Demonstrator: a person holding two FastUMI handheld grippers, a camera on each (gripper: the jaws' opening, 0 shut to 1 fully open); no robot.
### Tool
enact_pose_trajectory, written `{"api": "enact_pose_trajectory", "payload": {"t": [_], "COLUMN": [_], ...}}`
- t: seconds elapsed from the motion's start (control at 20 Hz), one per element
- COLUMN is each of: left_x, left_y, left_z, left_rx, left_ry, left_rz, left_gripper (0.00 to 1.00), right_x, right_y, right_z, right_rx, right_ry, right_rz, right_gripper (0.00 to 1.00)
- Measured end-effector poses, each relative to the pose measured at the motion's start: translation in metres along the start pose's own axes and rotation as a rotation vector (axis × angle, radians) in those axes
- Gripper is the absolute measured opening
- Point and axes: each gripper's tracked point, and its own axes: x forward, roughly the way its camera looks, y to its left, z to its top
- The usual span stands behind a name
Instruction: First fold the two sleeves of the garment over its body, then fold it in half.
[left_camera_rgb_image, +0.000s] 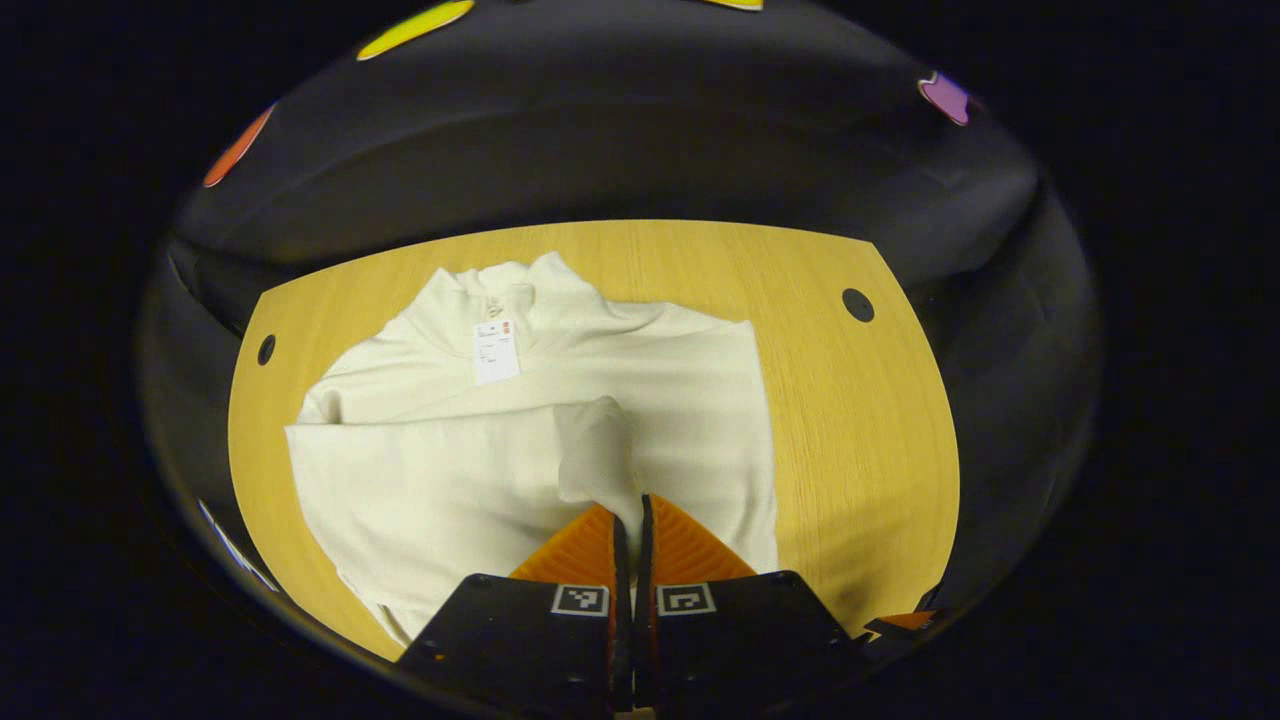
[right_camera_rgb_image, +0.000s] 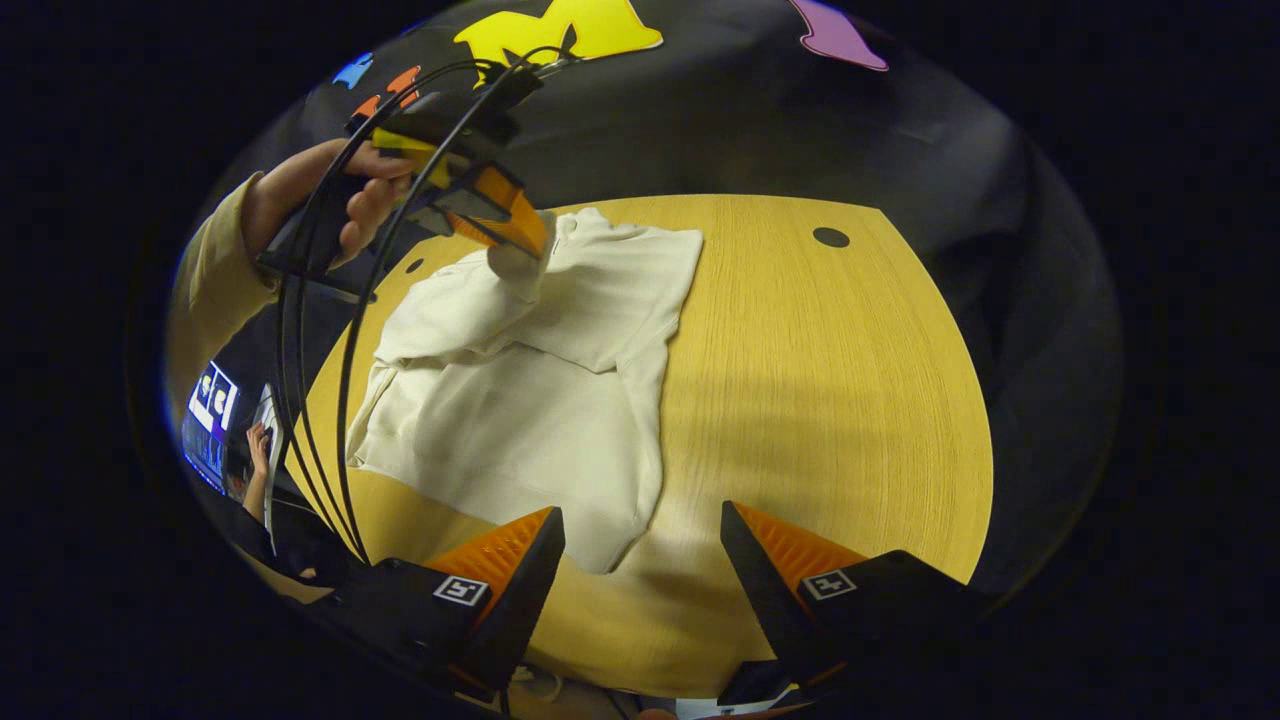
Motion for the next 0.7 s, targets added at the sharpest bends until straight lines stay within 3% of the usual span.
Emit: {"api": "enact_pose_trajectory", "payload": {"t": [0.1,0.25,0.3,0.35,0.4,0.45,0.5,0.55,0.65,0.7], "left_x": [0.009,0.014,0.016,0.038,0.033,0.025,0.023,0.019,0.01,0.004], "left_y": [-0.034,-0.066,-0.077,-0.053,-0.068,-0.068,-0.066,-0.067,-0.059,-0.049], "left_z": [0.019,0.044,0.03,0.029,0.028,0.023,0.02,0.019,0.018,0.016], "left_rx": [0.034,0.086,0.095,0.094,0.079,0.038,0.014,-0.005,-0.025,-0.036], "left_ry": [0.008,0.007,0.016,0.031,0.041,0.053,0.059,0.058,0.04,0.026], "left_rz": [-0.016,-0.012,0.001,-0.006,-0.018,-0.026,-0.043,-0.058,-0.078,-0.079], "left_gripper": [0.04,0.04,0.05,0.06,0.08,0.21,0.27,0.4,0.72,0.73], "right_x": [0.0,0.0,-0.001,-0.002,-0.002,-0.003,-0.002,-0.002,-0.003,-0.004], "right_y": [-0.006,-0.007,-0.007,-0.007,-0.006,-0.005,-0.005,-0.005,-0.002,0.004], "right_z": [-0.006,-0.012,-0.014,-0.014,-0.016,-0.017,-0.018,-0.019,-0.017,-0.015], "right_rx": [-0.003,0.026,0.028,0.026,0.021,0.01,-0.002,-0.006,-0.001,0.006], "right_ry": [0.007,0.017,0.02,0.022,0.022,0.023,0.021,0.019,0.013,0.009], "right_rz": [-0.019,-0.026,-0.029,-0.031,-0.031,-0.029,-0.035,-0.038,-0.046,-0.046], "right_gripper": [0.94,0.97,0.97,0.97,0.97,0.97,0.97,0.94,0.97,0.97]}}
